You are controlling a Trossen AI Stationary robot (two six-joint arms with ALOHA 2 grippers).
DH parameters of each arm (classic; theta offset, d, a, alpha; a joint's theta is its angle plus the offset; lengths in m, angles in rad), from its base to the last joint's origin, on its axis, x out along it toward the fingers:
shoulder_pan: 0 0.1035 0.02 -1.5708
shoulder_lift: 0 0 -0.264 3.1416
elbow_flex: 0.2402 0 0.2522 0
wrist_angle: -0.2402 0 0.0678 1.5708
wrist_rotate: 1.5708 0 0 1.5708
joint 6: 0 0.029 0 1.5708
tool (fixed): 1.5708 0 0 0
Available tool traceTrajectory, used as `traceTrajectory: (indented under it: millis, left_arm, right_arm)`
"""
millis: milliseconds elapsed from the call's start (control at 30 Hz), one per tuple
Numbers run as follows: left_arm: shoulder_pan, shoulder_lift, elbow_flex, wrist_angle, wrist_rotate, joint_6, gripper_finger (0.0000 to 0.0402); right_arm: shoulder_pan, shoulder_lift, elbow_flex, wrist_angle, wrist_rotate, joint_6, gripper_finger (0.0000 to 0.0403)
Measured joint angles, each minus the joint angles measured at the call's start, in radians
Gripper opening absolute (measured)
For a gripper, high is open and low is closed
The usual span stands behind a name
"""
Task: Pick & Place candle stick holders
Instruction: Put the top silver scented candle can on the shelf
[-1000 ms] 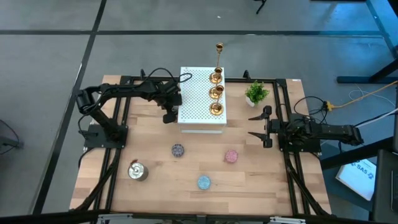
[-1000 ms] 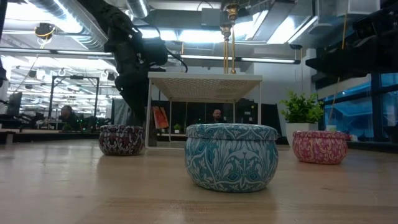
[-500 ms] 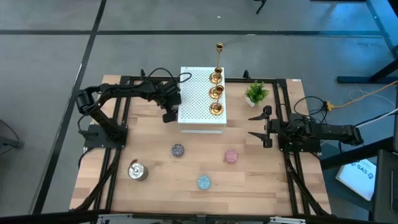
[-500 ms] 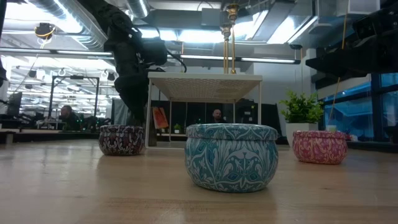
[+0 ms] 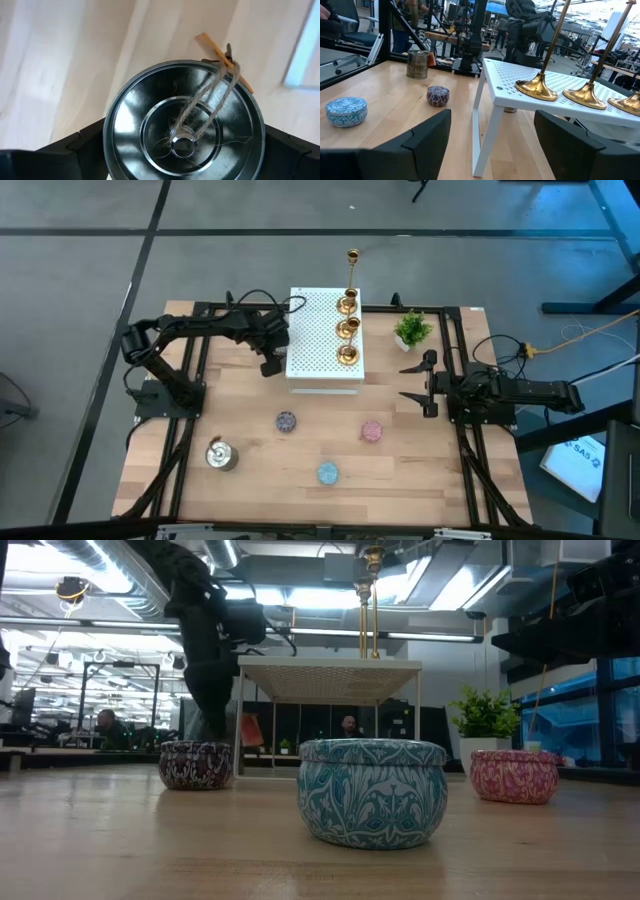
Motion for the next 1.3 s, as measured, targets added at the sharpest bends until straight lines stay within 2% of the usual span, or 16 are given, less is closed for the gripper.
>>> traceTrajectory:
  millis: [233, 500, 667, 767, 867, 1067, 1300]
  left_arm:
    - [0.039, -0.086, -0.003, -0.101, -0.056, -0.019, 0.0351]
    - [0.066, -0.237, 0.002, -0.162, -0.231, -0.033, 0.0351]
    - [0.087, -0.282, 0.099, -0.163, -0.418, -0.008, 0.0351]
    - [0.102, -0.276, 0.194, -0.169, -0.463, 0.034, 0.0351]
    - [0.122, -0.247, 0.306, -0.163, -0.449, 0.061, 0.0351]
    - [0.161, -0.143, 0.55, -0.228, -0.36, 0.067, 0.0351]
    - [0.159, 0.018, 0.742, -0.246, -0.245, 0.062, 0.0351]
  right_arm:
    - [0.0, 0.0, 0.0, 0.0, 0.0, 0.0, 0.0291]
    - [0.0, 0.0, 0.0, 0.0, 0.0, 0.0, 0.0291]
    - [0.0, 0.0, 0.0, 0.0, 0.0, 0.0, 0.0291]
    - [0.0, 0.0, 0.0, 0.0, 0.0, 0.0, 0.0291]
    - [0.0, 0.0, 0.0, 0.0, 0.0, 0.0, 0.0291]
    - [0.0, 0.0, 0.0, 0.0, 0.0, 0.0, 0.0291]
    - [0.0, 0.0, 0.0, 0.0, 0.0, 0.0, 0.0291]
